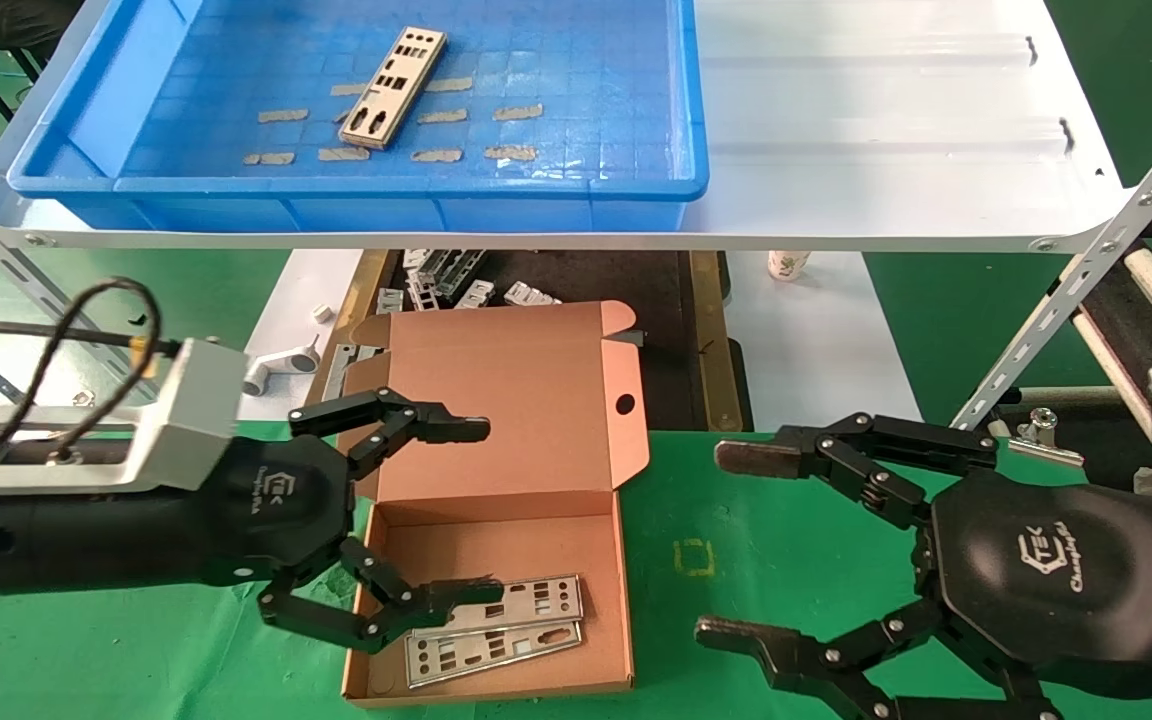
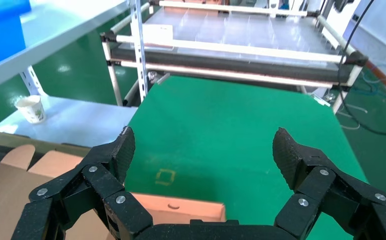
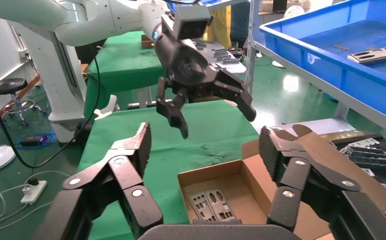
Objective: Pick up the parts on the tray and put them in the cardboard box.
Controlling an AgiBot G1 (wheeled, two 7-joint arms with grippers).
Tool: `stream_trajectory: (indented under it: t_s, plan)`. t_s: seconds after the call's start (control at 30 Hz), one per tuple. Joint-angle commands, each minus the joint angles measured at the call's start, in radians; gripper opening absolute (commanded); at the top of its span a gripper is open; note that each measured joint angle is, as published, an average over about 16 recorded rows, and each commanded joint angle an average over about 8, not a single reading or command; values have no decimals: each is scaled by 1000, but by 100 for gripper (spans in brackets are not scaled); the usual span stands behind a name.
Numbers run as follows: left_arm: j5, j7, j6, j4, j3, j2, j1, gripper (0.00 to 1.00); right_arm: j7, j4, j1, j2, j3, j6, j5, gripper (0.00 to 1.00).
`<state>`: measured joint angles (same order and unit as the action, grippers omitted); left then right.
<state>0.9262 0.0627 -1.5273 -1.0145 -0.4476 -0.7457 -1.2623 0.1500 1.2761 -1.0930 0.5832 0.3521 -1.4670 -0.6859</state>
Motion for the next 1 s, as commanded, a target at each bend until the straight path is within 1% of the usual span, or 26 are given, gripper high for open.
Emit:
stream_trajectory:
  t_s: [0.03, 0.7, 1.0]
  plan:
    - [-18, 11, 3, -24, 15, 12, 17, 100, 0, 0, 0, 0, 0, 0, 0, 100]
    - [-190, 121, 30, -262, 163, 131, 182, 100, 0, 0, 0, 0, 0, 0, 0, 100]
    - [-214, 132, 34, -290, 182, 145, 203, 100, 0, 0, 0, 0, 0, 0, 1, 100]
